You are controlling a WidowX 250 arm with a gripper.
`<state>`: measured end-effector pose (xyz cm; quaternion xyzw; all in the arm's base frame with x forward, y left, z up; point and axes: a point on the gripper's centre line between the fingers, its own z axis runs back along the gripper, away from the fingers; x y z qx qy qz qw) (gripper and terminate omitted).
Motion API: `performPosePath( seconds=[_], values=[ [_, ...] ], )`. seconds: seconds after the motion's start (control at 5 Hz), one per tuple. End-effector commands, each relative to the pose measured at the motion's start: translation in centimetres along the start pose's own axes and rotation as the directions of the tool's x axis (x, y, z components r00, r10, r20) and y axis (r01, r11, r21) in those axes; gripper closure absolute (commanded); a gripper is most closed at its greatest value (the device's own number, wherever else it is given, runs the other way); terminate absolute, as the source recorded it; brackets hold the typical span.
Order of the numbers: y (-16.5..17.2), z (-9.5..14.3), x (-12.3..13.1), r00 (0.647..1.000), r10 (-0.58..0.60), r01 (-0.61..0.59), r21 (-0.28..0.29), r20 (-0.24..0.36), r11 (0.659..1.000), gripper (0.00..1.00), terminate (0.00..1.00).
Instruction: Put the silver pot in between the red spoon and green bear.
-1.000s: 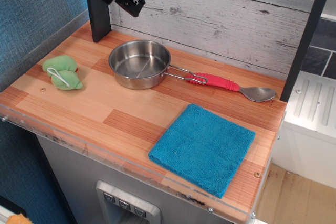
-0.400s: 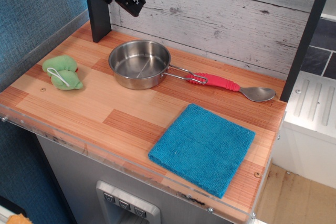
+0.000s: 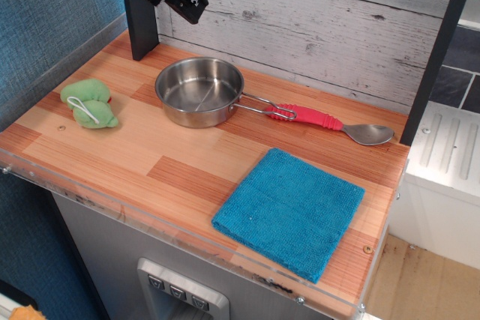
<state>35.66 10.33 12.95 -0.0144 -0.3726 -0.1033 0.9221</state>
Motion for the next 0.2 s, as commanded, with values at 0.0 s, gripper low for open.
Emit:
performPosePath(
  seconds=[0.0],
  values=[
    [-0.22, 1.24, 0.94, 0.999, -0.013, 0.013, 0.024, 0.036, 1.0, 0.0, 1.0]
  ],
)
